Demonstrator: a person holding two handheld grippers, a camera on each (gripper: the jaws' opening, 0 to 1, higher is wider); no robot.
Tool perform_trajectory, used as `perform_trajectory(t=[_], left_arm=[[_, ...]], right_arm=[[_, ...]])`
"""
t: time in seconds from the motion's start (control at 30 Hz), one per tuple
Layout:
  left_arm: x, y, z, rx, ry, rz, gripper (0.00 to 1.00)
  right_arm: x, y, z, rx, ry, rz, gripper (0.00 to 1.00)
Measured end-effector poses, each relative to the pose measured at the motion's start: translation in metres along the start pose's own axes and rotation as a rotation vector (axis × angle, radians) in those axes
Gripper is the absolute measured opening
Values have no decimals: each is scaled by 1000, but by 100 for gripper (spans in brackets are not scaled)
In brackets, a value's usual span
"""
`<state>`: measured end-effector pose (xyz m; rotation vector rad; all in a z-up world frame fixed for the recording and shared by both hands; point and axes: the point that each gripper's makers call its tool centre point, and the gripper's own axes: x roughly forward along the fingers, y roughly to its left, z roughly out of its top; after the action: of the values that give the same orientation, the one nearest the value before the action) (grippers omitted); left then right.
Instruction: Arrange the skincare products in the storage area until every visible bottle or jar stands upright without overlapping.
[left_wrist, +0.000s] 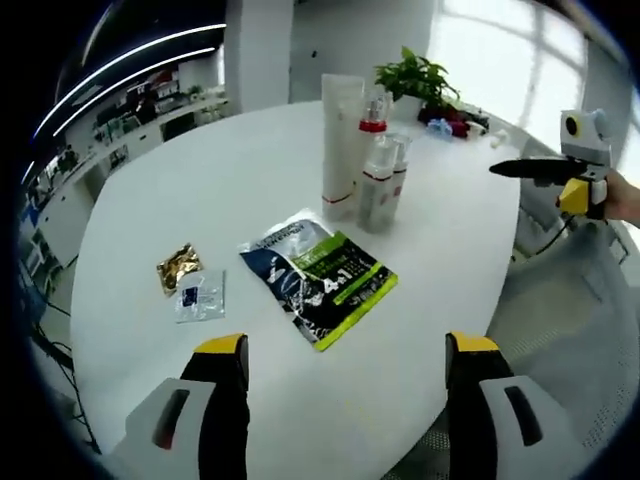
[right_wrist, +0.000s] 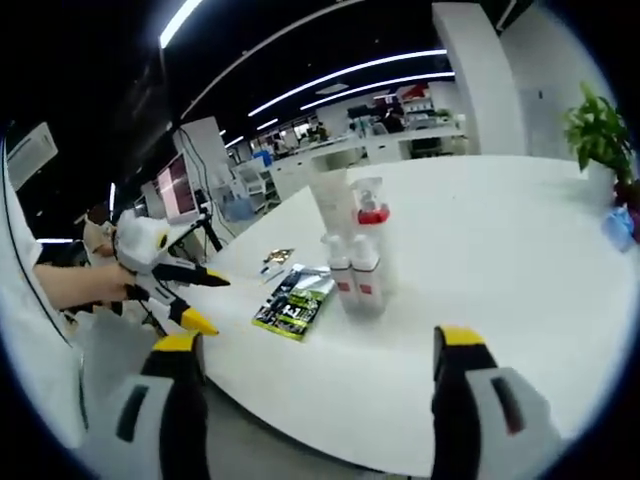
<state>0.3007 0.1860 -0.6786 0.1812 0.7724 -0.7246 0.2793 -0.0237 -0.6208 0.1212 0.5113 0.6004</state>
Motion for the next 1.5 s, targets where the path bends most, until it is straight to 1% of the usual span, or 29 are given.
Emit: perform_trajectory(t=[0.1, 0.23, 0.43, 0.6, 0.87, 0.93, 1.1, 1.3, 1.37, 1.5], left_arm=[[-10, 0, 1, -18, -18, 1, 80], [-22, 3, 0, -31, -35, 23, 81], [-35, 8, -2, -73, -62, 49, 81], [-45, 12, -5, -93, -79, 73, 81], [-62, 20, -9, -143, -108, 95, 81], [-65, 21, -11, -143, -112, 100, 81], [-71, 22, -15, -161, -126, 94, 81], [-72, 23, -17, -172, -135, 103, 83], [-72, 24, -19, -178, -127, 110, 82], [-73, 25, -16, -196, -146, 109, 82]], right_arm=[[0, 3, 1, -6, -2, 7, 95], [-2, 6, 1, -12, -3, 15, 95], [-5, 7, 2, -20, -4, 19, 95], [-7, 8, 3, -23, -8, 25, 95], [-8, 10, 4, -29, -9, 33, 94], [-9, 9, 4, -29, -8, 33, 94], [-11, 8, 3, -26, -9, 31, 94], [-13, 7, 1, -23, -7, 29, 94], [-13, 7, 1, -22, -5, 28, 94], [-13, 6, 0, -20, -2, 28, 94]])
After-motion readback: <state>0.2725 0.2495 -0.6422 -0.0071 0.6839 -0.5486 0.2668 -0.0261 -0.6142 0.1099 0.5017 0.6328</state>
